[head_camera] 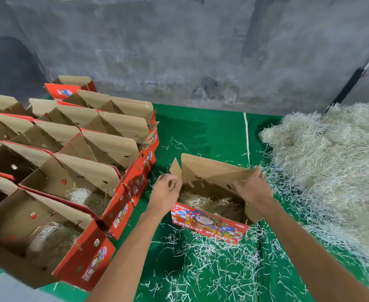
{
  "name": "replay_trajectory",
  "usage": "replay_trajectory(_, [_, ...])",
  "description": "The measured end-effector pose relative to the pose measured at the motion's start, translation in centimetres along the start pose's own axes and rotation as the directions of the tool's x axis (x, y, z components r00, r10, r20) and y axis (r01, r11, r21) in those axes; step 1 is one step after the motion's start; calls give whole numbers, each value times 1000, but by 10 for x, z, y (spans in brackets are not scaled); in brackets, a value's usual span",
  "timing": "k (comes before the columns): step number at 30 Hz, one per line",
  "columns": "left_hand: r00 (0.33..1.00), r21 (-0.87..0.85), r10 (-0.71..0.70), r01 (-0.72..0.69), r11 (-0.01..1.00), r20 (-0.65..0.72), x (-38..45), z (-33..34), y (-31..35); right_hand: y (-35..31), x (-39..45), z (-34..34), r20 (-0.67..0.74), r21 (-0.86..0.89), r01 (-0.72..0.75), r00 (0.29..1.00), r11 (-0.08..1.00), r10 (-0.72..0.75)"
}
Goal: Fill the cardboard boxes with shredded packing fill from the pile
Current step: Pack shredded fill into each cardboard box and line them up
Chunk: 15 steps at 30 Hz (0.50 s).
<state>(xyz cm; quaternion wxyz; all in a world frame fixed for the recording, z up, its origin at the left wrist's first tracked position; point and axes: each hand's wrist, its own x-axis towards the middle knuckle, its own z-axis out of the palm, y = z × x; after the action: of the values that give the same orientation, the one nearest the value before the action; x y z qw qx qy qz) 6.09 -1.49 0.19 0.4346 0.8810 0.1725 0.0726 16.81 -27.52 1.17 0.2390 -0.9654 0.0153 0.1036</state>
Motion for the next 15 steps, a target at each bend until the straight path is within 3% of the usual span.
replay_trajectory(2, [999,-122,-16,11,993,-35,-8,5,0,4,-5,-3,2,145,43,999,988,-44])
replay_trajectory(7, [994,-395,-64,25,918,-85,-27,18,-9,14,-8,-4,-57,236,109,993,966,-99])
replay_trajectory(12, [989,-512,-127,72,856,-72,-25,24,-11,24,-13,-3,50,309,-76,997,948,63])
replay_trajectory(15, [975,-557,-218,164,814,-31,-15,30,-18,30,-14,-3,183,299,-135,980,945,82])
